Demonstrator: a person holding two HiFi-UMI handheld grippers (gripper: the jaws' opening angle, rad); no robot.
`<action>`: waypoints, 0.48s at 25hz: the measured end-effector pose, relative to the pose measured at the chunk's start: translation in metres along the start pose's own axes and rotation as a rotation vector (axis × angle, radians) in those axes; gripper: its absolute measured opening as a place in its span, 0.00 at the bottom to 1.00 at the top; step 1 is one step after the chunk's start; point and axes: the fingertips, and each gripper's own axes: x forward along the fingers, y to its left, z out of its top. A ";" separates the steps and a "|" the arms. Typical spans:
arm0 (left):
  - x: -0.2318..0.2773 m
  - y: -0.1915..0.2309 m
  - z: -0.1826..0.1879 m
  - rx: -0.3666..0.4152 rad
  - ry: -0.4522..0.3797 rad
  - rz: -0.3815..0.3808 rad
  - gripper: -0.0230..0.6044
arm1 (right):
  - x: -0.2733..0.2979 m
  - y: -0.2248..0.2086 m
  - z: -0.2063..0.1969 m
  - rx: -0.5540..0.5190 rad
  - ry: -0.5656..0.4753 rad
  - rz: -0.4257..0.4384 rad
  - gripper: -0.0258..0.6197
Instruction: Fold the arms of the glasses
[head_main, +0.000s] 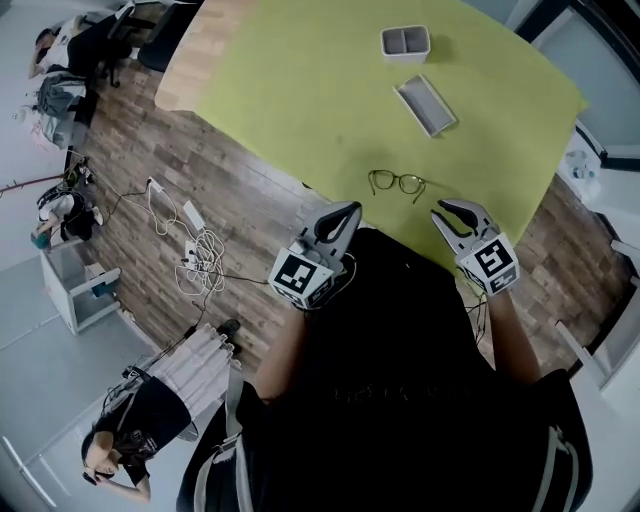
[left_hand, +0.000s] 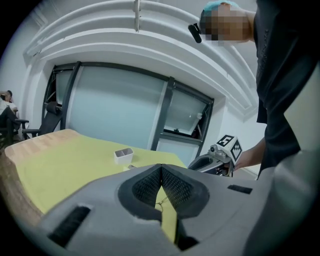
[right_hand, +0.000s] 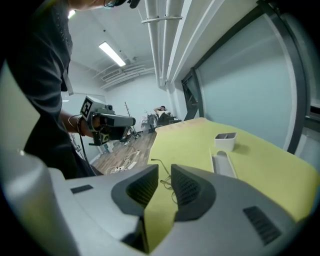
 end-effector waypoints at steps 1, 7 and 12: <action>0.000 -0.001 -0.003 -0.005 0.006 -0.003 0.07 | 0.003 0.000 -0.003 -0.011 0.018 0.006 0.13; 0.005 -0.002 -0.015 -0.023 0.038 -0.043 0.07 | 0.024 -0.005 -0.017 -0.154 0.159 0.006 0.13; 0.007 0.002 -0.018 -0.041 0.037 -0.052 0.07 | 0.042 -0.013 -0.033 -0.327 0.306 0.010 0.14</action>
